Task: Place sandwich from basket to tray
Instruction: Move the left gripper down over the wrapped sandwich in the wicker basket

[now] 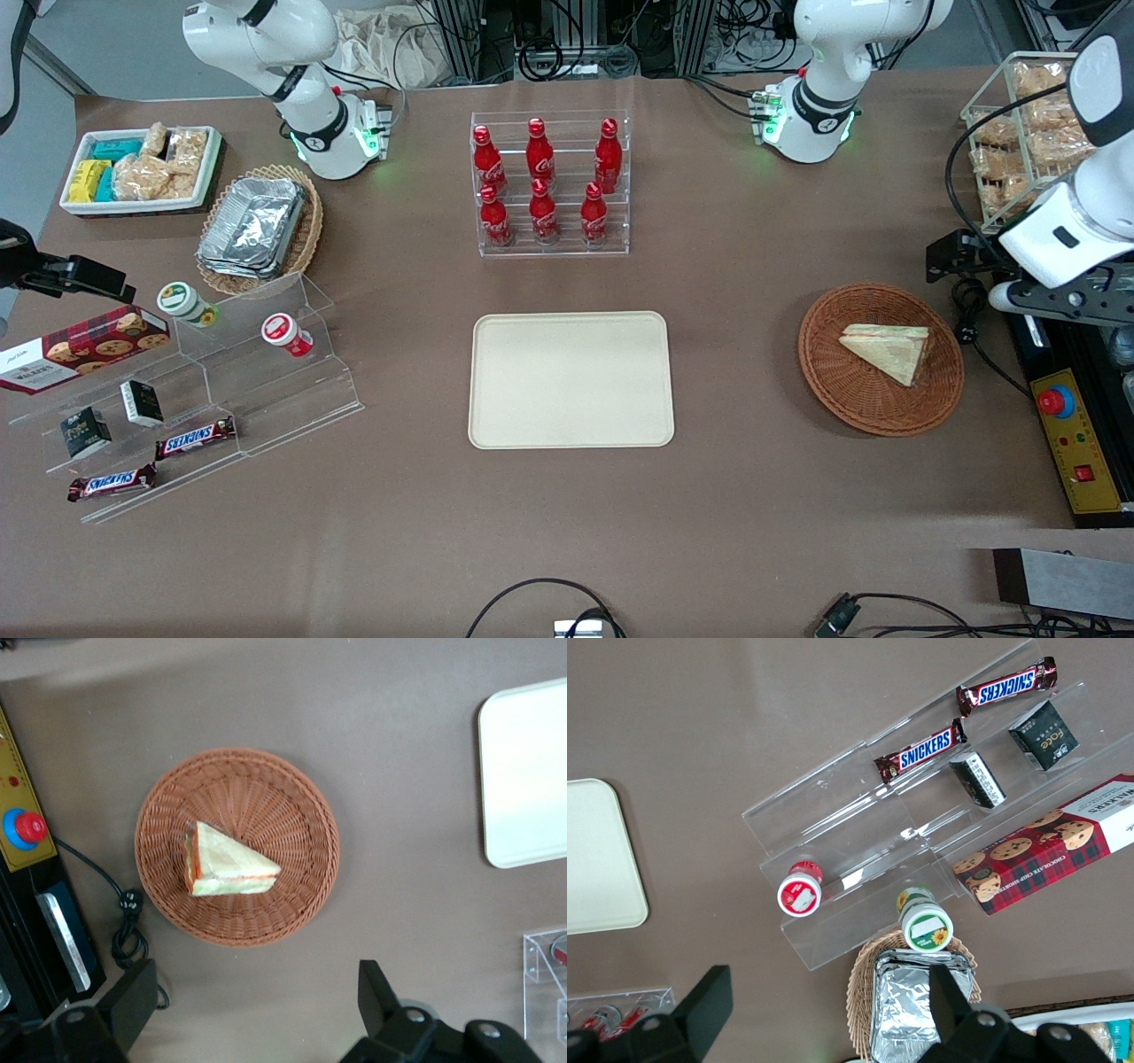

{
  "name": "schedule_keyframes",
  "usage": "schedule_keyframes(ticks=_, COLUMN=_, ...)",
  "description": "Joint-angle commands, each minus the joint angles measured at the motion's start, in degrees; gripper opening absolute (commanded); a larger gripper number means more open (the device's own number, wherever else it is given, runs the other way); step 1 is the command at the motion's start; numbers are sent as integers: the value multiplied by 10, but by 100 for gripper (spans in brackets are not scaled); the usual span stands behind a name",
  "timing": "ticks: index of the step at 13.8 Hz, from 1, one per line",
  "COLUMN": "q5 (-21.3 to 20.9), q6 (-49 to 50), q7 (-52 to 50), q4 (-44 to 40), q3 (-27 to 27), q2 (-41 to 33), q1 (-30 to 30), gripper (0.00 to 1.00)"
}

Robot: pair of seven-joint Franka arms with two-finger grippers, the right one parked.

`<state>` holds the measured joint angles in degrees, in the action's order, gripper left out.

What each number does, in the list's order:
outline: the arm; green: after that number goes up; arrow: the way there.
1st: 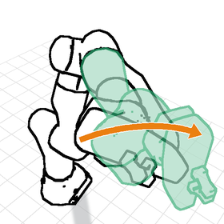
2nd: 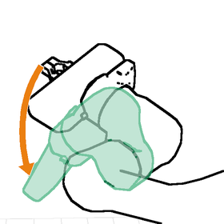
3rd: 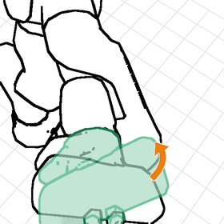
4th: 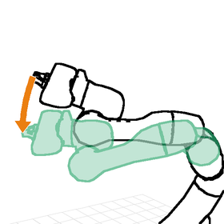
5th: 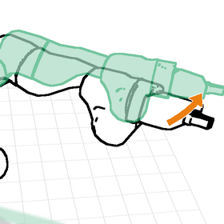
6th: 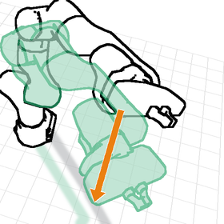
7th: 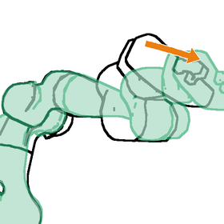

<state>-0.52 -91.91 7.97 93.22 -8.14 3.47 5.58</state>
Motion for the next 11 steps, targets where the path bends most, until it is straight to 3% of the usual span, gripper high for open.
schedule_keyframes(ticks=1, q5=-4, q6=23, q7=-12, q4=-44, q3=-2, q2=31, q1=3, gripper=100)
schedule_keyframes(ticks=7, q5=-20, q6=3, q7=-53, q4=-22, q3=1, q2=54, q1=4, gripper=100)
schedule_keyframes(ticks=11, q5=-26, q6=-129, q7=-320, q4=98, q3=2, q2=53, q1=5, gripper=100)
